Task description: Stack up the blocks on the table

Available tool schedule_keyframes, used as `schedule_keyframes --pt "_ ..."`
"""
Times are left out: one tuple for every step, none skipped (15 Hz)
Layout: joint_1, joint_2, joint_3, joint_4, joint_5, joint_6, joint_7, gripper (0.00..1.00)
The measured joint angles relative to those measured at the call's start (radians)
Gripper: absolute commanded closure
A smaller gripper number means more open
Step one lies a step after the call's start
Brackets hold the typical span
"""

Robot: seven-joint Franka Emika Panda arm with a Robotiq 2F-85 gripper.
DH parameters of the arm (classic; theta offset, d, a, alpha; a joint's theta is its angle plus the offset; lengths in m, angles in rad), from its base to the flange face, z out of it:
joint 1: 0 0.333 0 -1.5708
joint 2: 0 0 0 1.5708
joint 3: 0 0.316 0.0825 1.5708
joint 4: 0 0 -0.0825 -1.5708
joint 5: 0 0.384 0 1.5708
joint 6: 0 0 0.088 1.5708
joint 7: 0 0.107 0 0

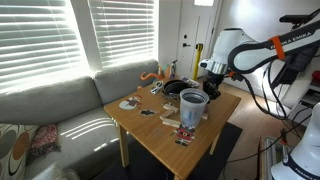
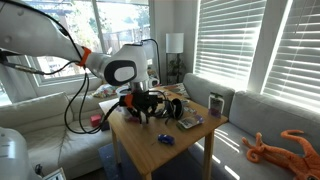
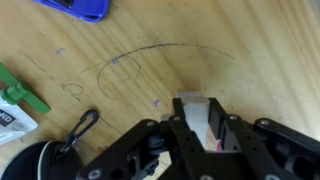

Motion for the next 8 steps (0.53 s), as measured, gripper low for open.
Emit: schedule_keyframes --pt "0.0 0.0 0.0 -0.001 -0.001 0.0 0.001 0.93" --pt "0.0 -0.001 0.0 -0.001 -0.003 0.0 0.003 0.93" --pt "0.0 -0.001 0.0 -0.001 -0.004 0.0 0.004 0.93" --pt "0.0 -0.001 0.0 -0.001 -0.005 0.0 0.005 0.93" --pt "0.0 -0.002 0.0 -0.001 -0.005 0.0 0.005 0.93" --pt "0.0 -0.002 0.0 -0.001 -0.005 0.0 0.005 0.93" --pt "0.0 -0.002 0.0 -0.001 -0.006 0.0 0.005 0.93" --pt "0.0 -0.002 0.0 -0.001 -0.007 0.0 0.005 0.93"
